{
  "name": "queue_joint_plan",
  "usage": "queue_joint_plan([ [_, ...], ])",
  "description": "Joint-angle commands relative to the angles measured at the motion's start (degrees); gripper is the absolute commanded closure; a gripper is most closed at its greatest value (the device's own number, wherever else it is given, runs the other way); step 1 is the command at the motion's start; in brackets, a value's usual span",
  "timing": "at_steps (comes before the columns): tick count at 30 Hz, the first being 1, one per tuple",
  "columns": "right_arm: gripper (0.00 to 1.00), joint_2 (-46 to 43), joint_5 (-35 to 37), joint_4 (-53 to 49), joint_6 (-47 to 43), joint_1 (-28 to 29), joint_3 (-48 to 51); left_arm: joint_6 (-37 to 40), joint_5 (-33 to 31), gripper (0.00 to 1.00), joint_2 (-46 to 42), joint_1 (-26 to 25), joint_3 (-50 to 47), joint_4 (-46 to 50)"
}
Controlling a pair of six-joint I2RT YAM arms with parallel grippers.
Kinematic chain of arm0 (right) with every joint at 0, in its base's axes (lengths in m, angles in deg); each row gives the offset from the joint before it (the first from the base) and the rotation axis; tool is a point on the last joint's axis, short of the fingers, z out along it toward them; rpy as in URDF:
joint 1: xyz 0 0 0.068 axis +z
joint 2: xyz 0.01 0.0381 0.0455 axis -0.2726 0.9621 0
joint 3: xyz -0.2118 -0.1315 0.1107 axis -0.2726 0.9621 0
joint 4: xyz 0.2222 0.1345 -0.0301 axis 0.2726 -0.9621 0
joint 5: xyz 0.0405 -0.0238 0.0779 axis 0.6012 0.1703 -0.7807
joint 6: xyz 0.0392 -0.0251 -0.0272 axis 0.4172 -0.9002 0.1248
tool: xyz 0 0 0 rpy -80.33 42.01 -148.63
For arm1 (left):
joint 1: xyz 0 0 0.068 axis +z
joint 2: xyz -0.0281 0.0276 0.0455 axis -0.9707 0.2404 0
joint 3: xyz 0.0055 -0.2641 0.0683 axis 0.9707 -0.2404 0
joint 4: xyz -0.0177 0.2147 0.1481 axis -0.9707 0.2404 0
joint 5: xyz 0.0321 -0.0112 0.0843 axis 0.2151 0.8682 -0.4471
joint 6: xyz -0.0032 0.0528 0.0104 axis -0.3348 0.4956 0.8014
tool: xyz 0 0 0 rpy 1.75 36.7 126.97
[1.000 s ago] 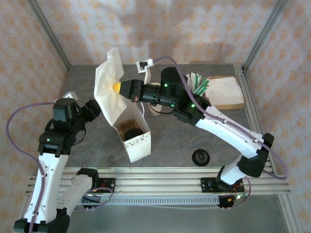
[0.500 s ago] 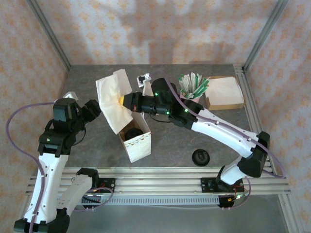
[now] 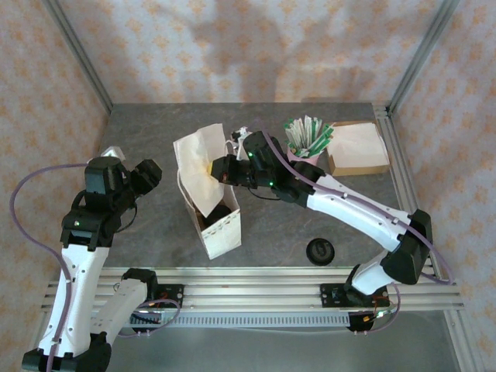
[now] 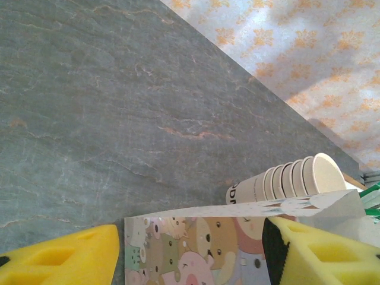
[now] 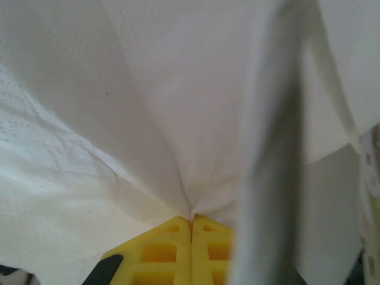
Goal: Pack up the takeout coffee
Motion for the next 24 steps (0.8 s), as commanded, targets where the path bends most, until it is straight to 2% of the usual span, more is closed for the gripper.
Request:
queue_joint_plan([
  [1,1.00,0.3,4.9,-9.0,-6.0,1.1,-3.5,-0.8,0.3,0.34,-0.7,-0.4,-0.2,0.7],
  [5,1.00,2.0,8.8,-16.2,-11.3,2.7,-6.5,-0.6,0.5,0.35,-0.6,-0.5,-0.2,0.7],
  [18,1.00,9.6,8.3,-28.5,-20.5,4.5,-15.5,-0.9,0.6,0.36,-0.4,-0.5,-0.8,0.2],
  [22,0.99,13.8,14.2,-36.4,-25.5,7.4,-22.5,-1.0,0.9,0.37,-0.2,-0.5,-0.8,-0.1],
  [24,0.98,15.3,13.5,-38.8,-26.5,7.6,-24.9,-0.9,1.0,0.37,0.0,-0.5,-0.8,-0.1],
])
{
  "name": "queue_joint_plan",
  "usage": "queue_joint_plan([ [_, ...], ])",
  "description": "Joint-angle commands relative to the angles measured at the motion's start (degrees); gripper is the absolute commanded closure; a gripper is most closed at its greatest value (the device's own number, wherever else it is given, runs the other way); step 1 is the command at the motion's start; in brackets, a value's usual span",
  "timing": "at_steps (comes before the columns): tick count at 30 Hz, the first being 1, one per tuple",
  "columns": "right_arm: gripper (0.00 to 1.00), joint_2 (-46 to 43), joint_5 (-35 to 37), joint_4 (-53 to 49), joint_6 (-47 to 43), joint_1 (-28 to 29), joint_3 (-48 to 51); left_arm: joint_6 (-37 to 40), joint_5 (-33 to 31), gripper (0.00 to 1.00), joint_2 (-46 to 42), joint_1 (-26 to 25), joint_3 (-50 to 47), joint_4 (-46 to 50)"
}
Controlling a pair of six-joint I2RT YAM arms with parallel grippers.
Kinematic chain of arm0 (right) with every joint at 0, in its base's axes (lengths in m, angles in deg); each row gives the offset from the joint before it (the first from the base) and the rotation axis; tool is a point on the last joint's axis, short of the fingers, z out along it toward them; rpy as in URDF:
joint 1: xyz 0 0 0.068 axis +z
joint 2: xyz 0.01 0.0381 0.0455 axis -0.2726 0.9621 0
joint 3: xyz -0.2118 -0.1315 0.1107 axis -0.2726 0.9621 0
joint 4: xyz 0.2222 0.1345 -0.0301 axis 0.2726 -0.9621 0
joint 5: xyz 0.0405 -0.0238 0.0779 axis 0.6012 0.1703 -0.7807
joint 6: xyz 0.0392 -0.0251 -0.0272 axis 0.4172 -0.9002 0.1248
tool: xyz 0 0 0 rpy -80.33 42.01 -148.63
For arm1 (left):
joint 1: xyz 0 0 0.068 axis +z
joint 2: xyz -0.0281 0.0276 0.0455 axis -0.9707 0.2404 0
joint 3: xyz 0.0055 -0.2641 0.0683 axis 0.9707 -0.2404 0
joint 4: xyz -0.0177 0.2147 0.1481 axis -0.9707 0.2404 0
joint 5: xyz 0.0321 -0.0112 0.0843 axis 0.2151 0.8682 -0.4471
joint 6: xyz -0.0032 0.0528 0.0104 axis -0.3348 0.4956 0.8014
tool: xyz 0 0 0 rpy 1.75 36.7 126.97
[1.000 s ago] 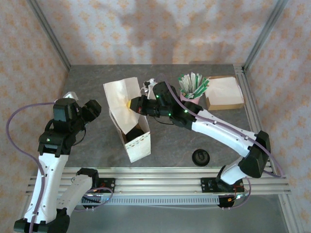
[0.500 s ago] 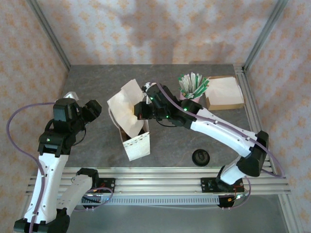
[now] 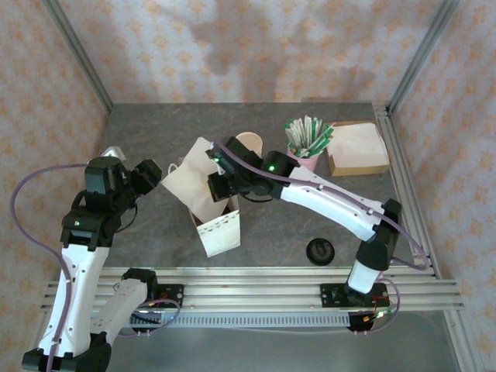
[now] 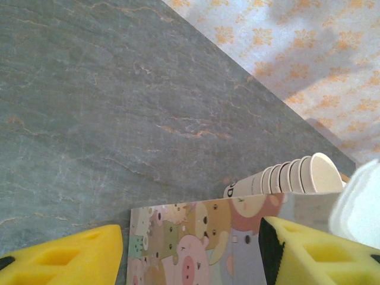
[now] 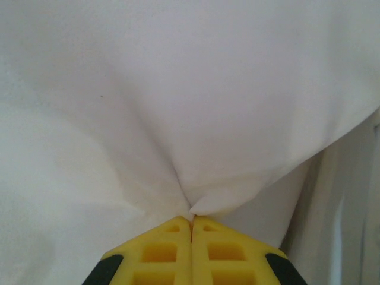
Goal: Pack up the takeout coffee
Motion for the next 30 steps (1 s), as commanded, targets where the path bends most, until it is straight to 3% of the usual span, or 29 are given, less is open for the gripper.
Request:
queue_joint_plan([
  [1,0.98,1.9,2.1,-7.3,-4.5,1.0,-3.4,-0.2,0.6,0.37,-0.1,-0.5,-0.7,-0.1],
  [7,0.92,1.7,-3.4,-1.8,-3.4,1.1,-0.6,0.0,0.6,0.38,-0.2,-0.5,-0.9,0.1],
  [12,0.85,4.3,6.1,-9.7,-3.9,1.1,-4.6,0.1,0.8,0.38,-0.3,-0.5,-0.8,0.3],
  [14,0.74,3.2,7.6,-8.8,-4.2,1.0,-4.2,0.2,0.7,0.39,-0.2,-0.5,-0.9,0.3],
  [17,0.69,-0.1,8.0,-4.7,-4.4,1.2,-2.8,0.2,0.7,0.39,-0.1,-0.5,-0.7,0.4],
  [22,0.50,-7.5,3.3,6.7,-3.3,1.2,2.2,0.2,0.8,0.40,0.0,-0.5,-0.6,0.4],
  [30,0.50,-13.3,3.4,14.9,-0.5,1.2,8.7,-0.4,3.0,0.41,0.5,-0.6,-0.8,-0.8],
])
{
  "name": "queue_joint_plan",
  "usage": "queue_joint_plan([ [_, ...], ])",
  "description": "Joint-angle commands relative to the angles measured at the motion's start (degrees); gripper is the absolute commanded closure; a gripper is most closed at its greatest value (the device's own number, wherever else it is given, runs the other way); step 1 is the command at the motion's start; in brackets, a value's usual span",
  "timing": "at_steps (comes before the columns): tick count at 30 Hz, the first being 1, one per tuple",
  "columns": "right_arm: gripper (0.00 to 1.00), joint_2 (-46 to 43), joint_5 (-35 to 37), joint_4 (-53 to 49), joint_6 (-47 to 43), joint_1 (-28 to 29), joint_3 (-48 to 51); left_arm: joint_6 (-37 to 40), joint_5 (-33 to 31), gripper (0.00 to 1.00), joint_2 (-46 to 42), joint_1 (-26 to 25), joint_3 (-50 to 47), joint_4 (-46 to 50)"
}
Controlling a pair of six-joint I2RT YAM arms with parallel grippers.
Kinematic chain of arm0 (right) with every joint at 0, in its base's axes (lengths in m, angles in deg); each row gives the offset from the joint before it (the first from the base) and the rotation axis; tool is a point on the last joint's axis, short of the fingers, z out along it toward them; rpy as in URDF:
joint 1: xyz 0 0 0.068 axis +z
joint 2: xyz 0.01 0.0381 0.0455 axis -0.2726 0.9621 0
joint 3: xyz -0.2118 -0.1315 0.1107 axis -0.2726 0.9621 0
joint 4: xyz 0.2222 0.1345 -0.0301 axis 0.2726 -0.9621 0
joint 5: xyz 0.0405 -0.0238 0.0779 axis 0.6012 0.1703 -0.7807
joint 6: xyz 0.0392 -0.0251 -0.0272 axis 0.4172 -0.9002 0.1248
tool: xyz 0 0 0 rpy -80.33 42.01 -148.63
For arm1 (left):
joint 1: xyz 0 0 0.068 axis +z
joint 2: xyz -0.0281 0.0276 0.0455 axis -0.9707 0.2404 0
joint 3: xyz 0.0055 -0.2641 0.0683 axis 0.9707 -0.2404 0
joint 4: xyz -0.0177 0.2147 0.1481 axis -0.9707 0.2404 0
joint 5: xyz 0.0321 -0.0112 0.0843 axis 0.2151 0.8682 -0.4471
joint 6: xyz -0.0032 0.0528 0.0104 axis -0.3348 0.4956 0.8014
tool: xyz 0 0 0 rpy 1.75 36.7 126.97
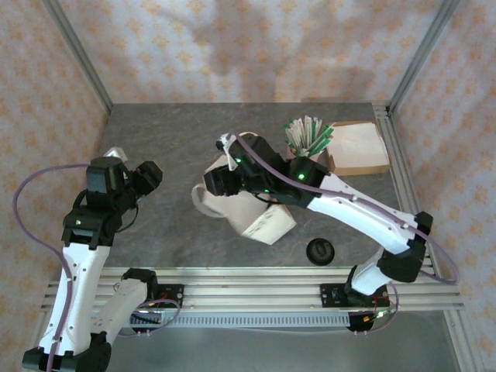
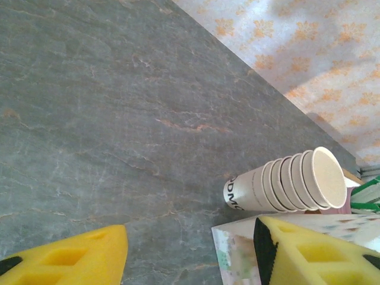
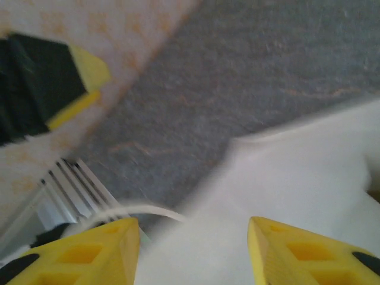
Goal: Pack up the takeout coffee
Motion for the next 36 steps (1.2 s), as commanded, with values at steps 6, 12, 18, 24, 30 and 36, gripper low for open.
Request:
queue_joint_plan([
  [6,0.60,-0.6,4.0,5.2,3.1,0.0,4.3,-0.8,4.0,0.41,0.8,-0.7,-0.1,-1.7],
  [12,0.57,-3.8,4.6,6.4,1.7,0.0,4.7,0.3,7.5,0.41,2.7,-2.6,0.6,-2.7],
  [18,0.45,-6.9,6.0,6.3,0.9,0.0,3.8,0.8,6.6,0.38,5.7,-7.5,2.2,-3.3],
  [24,0.44,-14.1,16.1,3.7,-2.9,0.0,6.2,3.4,5.4,0.34,6.1,-9.1,2.7,-4.4],
  [30,0.03,-30.7,36.9,10.4,-8.7,0.0,16.4,9.5,-5.6,0.16,4.5,-11.5,2.7,-7.6],
  [36,0.01,-48.3,62.8,30.8,-26.0,-1.4,37.1,12.2,-29.3,0.00,1.3,-11.6,-5.9,-19.2],
])
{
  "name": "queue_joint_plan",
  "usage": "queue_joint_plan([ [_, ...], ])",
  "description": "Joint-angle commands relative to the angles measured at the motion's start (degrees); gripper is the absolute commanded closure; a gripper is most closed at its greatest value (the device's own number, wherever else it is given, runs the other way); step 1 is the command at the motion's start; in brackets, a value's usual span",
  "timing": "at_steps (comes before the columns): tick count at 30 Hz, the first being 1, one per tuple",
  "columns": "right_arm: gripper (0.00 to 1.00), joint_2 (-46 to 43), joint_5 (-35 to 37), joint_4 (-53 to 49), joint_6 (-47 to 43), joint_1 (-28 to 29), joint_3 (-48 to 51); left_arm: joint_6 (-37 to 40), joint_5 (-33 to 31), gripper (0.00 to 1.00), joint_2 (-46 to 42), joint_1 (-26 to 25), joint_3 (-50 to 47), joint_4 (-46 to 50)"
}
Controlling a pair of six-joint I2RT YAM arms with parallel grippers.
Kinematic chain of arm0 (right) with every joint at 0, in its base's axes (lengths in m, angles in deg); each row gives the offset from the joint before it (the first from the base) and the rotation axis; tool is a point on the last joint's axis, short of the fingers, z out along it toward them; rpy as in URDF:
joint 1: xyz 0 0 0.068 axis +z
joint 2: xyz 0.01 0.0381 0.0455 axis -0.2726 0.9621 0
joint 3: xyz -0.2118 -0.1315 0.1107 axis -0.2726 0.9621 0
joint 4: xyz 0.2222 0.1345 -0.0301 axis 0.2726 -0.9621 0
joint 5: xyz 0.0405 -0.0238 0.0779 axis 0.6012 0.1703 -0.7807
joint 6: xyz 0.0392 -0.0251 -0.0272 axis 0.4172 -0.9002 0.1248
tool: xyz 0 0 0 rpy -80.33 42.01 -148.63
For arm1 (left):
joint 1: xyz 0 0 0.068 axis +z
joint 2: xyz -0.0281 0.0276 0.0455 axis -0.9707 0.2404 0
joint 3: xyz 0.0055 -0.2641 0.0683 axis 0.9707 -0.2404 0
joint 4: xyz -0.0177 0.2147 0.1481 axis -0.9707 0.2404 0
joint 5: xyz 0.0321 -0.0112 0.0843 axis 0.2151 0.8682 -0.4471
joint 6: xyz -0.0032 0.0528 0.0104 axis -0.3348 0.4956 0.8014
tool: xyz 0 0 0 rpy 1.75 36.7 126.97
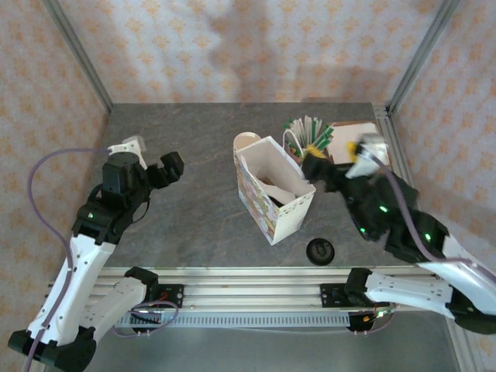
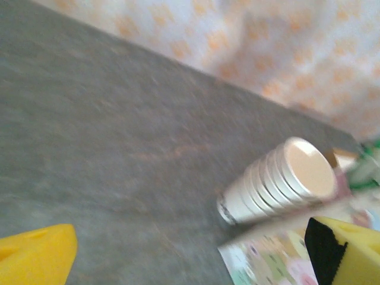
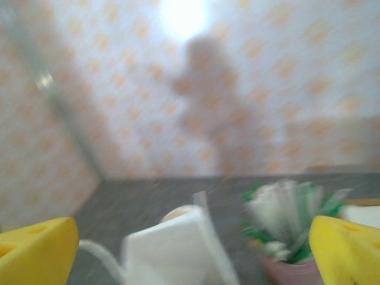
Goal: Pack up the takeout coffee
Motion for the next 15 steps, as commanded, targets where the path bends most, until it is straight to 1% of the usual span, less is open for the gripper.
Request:
queue_joint_plan([
  [1,0.01,-5.2,20.4,15.3,-16.1,-2.8,10.2,2.8,-20.7,0.00,0.5,-0.3,-4.0,-7.9],
  [2,0.01,-6.7,21.5,17.4,-18.1,-5.8,13.2,2.3,-25.0,0.00,1.8,-0.3,-4.7,-8.7],
  [3,0.01,-7.8,21.1,17.8,-18.3,-9.1,15.5,2.1,-28.0,0.00,3.1,-0.2,-5.4,-9.4],
  [4,0.01,-9.1,19.2,17.6,-17.3,-13.5,18.4,0.8,-31.7,0.00,4.5,0.1,-6.0,-9.8],
  [5,0.01,-10.0,16.1,16.2,-14.9,-18.7,20.9,-1.1,-33.9,0.00,5.7,0.7,-6.6,-10.2],
  [7,0.01,-10.2,7.8,12.7,-8.1,-29.0,25.0,-2.6,-34.6,0.00,7.7,2.3,-8.6,-12.8],
  [8,0.01,-9.3,1.9,10.9,-3.9,-34.9,26.7,-4.1,-36.6,0.00,8.7,2.6,-9.8,-13.8],
  [9,0.01,-8.1,-3.9,10.5,-1.4,-39.9,28.3,-4.2,-38.1,0.00,9.5,2.8,-11.1,-15.0],
  [10,0.01,-6.3,-9.2,11.4,0.3,-44.7,30.4,-1.5,-38.7,0.00,10.2,2.9,-13.1,-17.6],
  [11,0.01,-4.3,-12.1,14.0,1.8,-48.6,32.8,1.4,-39.1,0.00,10.8,3.0,-15.0,-20.1],
  [13,0.01,-0.2,-15.1,21.0,3.2,-53.4,37.5,2.9,-40.8,0.00,11.8,3.2,-18.4,-23.6],
  [15,0.01,4.6,-17.4,28.3,5.0,-56.9,41.6,6.3,-39.1,0.00,12.4,3.7,-22.6,-29.3],
])
